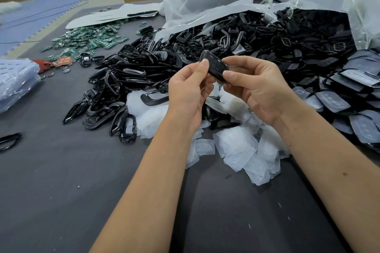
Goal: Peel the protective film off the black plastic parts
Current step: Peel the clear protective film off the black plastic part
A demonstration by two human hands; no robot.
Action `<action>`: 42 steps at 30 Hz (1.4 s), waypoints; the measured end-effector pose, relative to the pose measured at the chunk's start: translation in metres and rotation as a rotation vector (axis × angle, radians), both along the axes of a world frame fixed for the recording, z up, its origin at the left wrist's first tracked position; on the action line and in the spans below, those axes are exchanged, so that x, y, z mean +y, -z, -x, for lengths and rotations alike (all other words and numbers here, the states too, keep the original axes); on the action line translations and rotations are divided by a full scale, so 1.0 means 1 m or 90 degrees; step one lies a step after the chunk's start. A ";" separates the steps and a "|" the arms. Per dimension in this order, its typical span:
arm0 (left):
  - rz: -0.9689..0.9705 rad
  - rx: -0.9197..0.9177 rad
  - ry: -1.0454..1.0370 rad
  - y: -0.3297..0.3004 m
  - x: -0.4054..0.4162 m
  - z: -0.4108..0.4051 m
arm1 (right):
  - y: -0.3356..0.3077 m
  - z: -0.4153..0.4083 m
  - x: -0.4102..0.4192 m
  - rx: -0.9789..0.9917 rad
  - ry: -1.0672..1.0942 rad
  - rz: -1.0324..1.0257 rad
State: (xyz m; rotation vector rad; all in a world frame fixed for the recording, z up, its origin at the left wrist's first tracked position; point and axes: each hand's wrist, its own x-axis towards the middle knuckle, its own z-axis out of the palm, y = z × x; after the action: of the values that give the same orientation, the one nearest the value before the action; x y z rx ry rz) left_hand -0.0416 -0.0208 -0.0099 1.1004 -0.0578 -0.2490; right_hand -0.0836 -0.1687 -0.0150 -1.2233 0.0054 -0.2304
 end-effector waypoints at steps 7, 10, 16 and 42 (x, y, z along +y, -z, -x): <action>-0.071 0.033 0.002 0.000 0.001 -0.004 | 0.005 0.002 0.001 -0.164 0.314 0.512; -0.092 0.025 0.031 0.001 0.003 -0.004 | 0.006 0.003 0.000 -0.235 0.338 0.637; -0.082 -0.016 -0.016 0.002 0.005 -0.001 | 0.004 0.002 0.001 -0.145 0.354 0.467; -0.382 -0.268 -0.317 0.007 -0.017 0.011 | 0.008 -0.002 0.027 -0.100 0.311 0.266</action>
State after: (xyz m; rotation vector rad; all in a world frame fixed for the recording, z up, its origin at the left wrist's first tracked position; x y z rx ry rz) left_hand -0.0527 -0.0379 -0.0165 1.7072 -0.0846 0.4453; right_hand -0.0816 -0.1417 -0.0233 -1.6053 0.1254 -0.7834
